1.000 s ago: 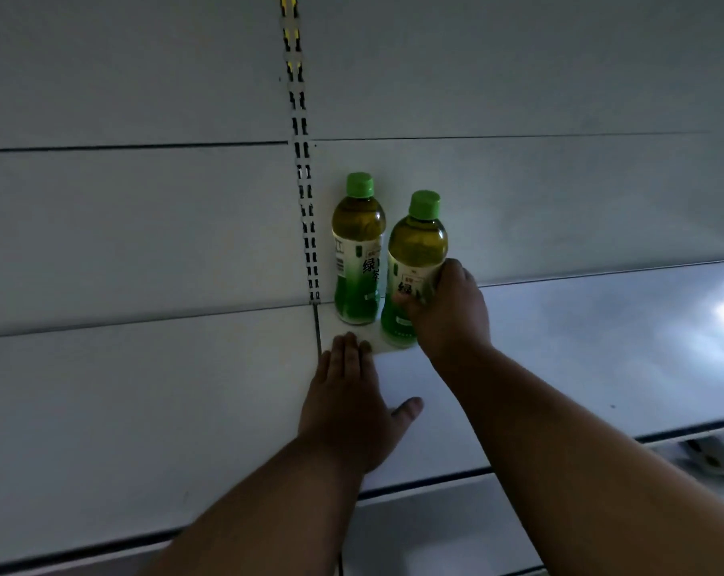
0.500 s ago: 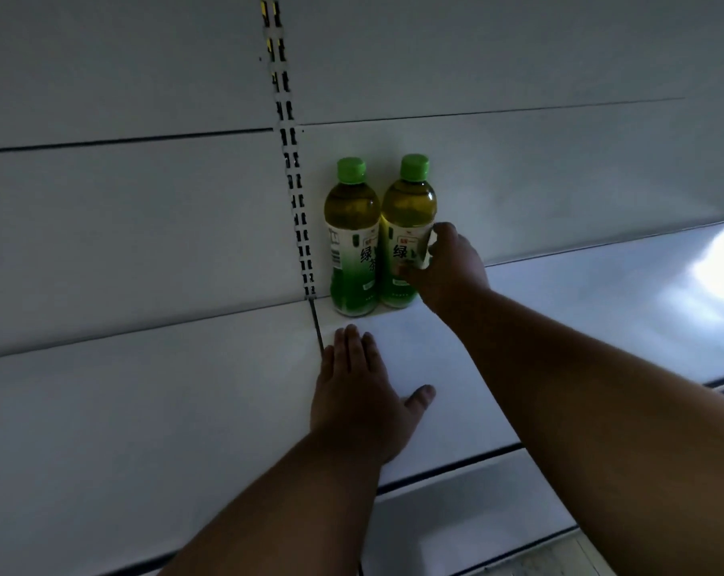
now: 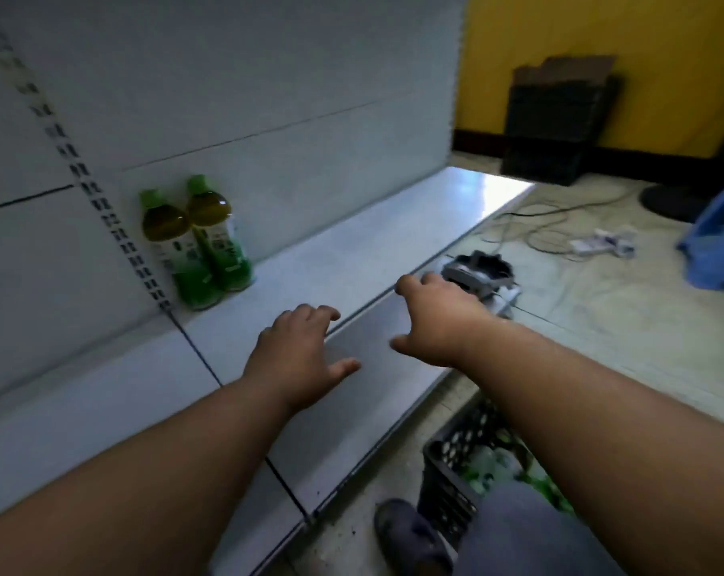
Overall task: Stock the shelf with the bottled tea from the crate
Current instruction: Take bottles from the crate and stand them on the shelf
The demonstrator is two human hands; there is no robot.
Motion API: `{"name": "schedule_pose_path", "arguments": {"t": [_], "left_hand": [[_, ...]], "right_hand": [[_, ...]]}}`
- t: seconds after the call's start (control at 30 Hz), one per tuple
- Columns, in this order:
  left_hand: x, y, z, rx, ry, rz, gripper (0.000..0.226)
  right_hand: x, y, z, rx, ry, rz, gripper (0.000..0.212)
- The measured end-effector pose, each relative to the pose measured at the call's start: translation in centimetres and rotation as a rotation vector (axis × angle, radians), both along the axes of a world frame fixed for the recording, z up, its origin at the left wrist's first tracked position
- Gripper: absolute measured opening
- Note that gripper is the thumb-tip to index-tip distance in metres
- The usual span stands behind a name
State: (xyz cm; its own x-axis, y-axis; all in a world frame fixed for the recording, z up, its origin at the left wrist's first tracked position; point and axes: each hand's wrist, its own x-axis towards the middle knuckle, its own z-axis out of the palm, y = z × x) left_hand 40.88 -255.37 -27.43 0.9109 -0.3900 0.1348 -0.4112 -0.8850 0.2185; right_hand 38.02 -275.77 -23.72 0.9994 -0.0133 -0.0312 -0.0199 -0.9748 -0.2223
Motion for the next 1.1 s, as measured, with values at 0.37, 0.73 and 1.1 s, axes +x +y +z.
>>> {"name": "schedule_pose_path", "arguments": {"t": [0.37,0.73,1.1], "left_hand": [[-11.1,-14.4,-4.6,0.101,0.077,-0.42,0.078],[-11.3,-23.0,-20.7,0.204,0.272,-0.523,0.105],[-11.2,-26.1,-26.5,0.296,0.313,-0.51,0.108]], "right_hand": [[-16.0,-12.0,-2.3,-0.063,0.194,-0.493,0.062],[-15.7,-19.9,-21.0,0.391,0.342,-0.948,0.071],[-11.3,-26.3,-36.5,0.582,0.456,-1.2,0.075]]}}
